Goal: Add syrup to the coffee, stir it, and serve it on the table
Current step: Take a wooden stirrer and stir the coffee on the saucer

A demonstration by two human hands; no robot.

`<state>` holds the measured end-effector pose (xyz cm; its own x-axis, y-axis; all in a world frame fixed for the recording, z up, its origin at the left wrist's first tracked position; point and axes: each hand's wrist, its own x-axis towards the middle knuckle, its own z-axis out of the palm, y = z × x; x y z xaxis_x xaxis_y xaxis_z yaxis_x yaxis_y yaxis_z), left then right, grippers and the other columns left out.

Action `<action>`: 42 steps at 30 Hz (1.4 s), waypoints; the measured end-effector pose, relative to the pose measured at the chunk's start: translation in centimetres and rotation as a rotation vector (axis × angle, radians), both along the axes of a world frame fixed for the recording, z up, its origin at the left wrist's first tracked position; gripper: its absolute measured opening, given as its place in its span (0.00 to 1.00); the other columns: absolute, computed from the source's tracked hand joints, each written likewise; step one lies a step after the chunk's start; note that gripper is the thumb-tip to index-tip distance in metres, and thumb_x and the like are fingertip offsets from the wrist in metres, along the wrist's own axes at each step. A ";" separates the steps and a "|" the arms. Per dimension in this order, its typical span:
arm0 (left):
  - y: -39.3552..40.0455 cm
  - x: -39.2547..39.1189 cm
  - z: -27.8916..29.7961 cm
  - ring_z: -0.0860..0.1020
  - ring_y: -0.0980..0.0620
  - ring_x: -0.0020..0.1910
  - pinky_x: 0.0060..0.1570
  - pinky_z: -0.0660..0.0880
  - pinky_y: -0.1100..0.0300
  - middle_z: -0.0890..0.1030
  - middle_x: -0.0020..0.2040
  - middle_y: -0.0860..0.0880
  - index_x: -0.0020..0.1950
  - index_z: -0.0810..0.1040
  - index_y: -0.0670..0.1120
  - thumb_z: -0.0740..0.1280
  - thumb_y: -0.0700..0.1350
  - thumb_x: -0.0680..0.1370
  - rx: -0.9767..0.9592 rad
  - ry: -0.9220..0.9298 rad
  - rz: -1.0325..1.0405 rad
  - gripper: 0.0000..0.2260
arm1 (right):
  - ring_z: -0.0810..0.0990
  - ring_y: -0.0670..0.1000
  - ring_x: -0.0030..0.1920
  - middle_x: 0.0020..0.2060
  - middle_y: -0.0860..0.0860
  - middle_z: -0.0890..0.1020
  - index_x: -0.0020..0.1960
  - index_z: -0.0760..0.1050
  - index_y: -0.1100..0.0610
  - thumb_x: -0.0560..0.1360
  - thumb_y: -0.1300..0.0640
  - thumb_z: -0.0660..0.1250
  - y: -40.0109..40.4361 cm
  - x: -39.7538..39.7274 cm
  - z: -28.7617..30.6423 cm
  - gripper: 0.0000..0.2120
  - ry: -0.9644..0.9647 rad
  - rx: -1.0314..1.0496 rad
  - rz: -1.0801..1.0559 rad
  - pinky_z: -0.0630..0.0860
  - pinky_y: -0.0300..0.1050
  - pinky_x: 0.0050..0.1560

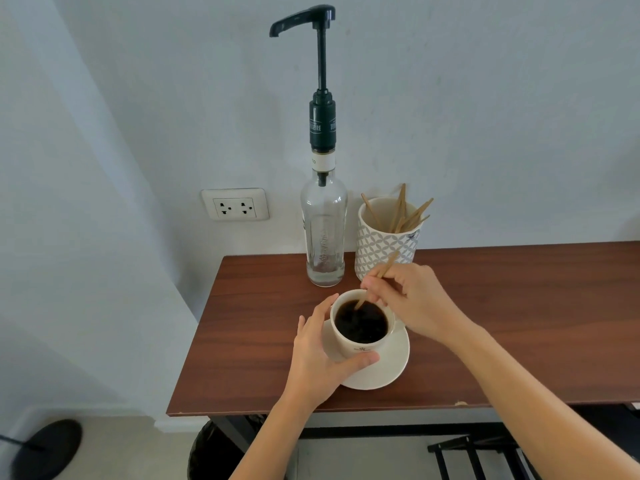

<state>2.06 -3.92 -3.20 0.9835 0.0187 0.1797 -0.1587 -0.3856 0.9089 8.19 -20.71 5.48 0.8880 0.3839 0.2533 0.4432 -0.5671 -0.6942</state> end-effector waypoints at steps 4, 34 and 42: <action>0.0 0.1 0.1 0.66 0.72 0.67 0.72 0.62 0.35 0.71 0.65 0.74 0.64 0.63 0.76 0.80 0.61 0.62 0.014 0.024 0.003 0.38 | 0.78 0.37 0.31 0.29 0.44 0.80 0.37 0.80 0.55 0.80 0.56 0.66 -2.2 0.4 1.1 0.13 -0.044 -0.150 -0.058 0.69 0.29 0.34; -0.1 0.0 0.2 0.66 0.73 0.66 0.72 0.62 0.34 0.71 0.65 0.73 0.64 0.63 0.75 0.80 0.61 0.62 0.039 0.005 0.016 0.38 | 0.81 0.42 0.35 0.30 0.45 0.83 0.40 0.82 0.56 0.79 0.58 0.67 -2.4 0.1 0.9 0.10 -0.069 -0.153 0.026 0.72 0.29 0.35; -0.1 0.1 0.0 0.69 0.70 0.66 0.71 0.63 0.34 0.73 0.65 0.72 0.64 0.63 0.75 0.79 0.62 0.62 0.024 -0.010 0.005 0.37 | 0.83 0.45 0.35 0.33 0.44 0.84 0.43 0.84 0.60 0.78 0.60 0.68 0.1 -0.6 -0.7 0.08 0.001 0.071 0.045 0.77 0.31 0.39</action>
